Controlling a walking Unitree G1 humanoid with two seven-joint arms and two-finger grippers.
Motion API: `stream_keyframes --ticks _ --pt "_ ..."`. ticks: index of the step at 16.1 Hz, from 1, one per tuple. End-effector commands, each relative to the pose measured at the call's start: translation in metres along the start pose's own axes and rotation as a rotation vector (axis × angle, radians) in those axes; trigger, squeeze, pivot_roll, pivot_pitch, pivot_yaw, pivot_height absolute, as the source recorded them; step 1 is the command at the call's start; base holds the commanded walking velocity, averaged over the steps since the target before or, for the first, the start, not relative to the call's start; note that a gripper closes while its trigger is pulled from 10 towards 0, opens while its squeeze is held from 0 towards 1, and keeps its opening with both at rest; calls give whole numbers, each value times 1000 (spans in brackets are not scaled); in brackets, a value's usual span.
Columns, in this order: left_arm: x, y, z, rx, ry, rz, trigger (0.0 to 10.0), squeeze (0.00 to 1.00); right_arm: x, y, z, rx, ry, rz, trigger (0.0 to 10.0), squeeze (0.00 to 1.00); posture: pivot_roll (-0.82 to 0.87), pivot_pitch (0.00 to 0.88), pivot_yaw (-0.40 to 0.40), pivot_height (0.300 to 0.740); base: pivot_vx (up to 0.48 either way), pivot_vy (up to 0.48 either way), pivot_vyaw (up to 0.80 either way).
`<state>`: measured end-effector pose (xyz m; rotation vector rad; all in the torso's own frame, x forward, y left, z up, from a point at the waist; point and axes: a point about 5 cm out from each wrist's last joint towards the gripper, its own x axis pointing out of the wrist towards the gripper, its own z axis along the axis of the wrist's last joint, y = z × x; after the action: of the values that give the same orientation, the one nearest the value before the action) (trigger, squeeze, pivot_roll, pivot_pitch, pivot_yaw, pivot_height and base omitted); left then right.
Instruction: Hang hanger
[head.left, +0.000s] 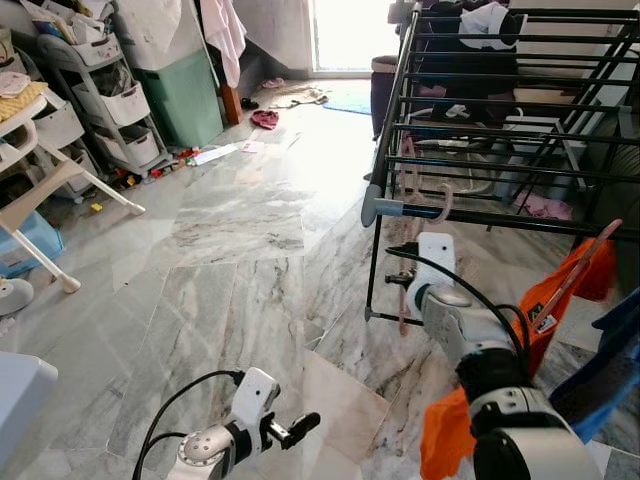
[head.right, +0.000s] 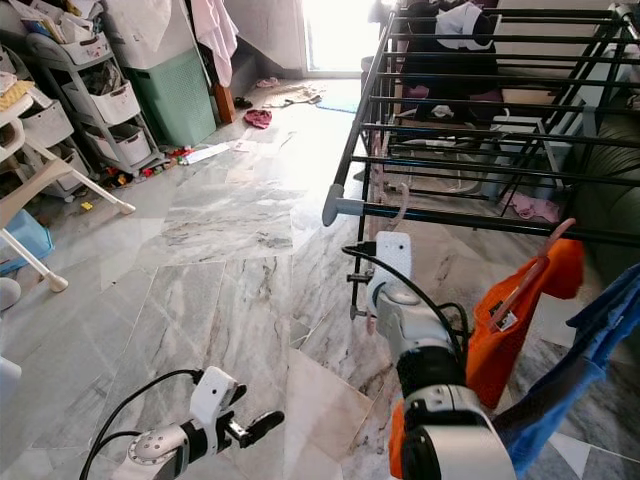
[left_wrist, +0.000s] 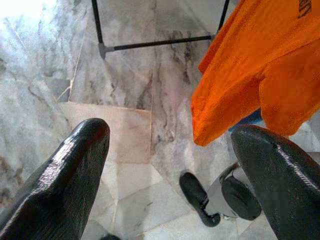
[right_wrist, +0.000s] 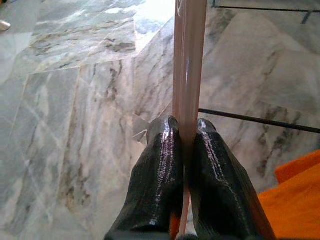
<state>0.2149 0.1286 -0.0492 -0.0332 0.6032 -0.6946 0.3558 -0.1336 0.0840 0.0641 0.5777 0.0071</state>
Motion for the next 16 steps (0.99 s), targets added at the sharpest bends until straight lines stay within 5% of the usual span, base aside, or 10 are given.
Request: stream_keyframes --ticks 1,6,10,16 --pt "-2 3 -1 8 11 13 10000 0 2 8 5 16 -6 27 10000 0 -157 0 73 740 0 0 0" --pt "0 1 9 -96 -88 -76 10000 0 6 1 -9 20 36 7 10000 0 -157 0 71 740 0 0 0" --pt "0 11 26 -63 -143 -81 10000 0 8 -7 -16 21 56 -12 10000 0 -164 0 76 740 0 0 0" --pt "3 -1 40 -23 -231 -170 10000 0 8 -12 -29 35 88 -34 10000 0 -163 0 74 740 0 0 0"
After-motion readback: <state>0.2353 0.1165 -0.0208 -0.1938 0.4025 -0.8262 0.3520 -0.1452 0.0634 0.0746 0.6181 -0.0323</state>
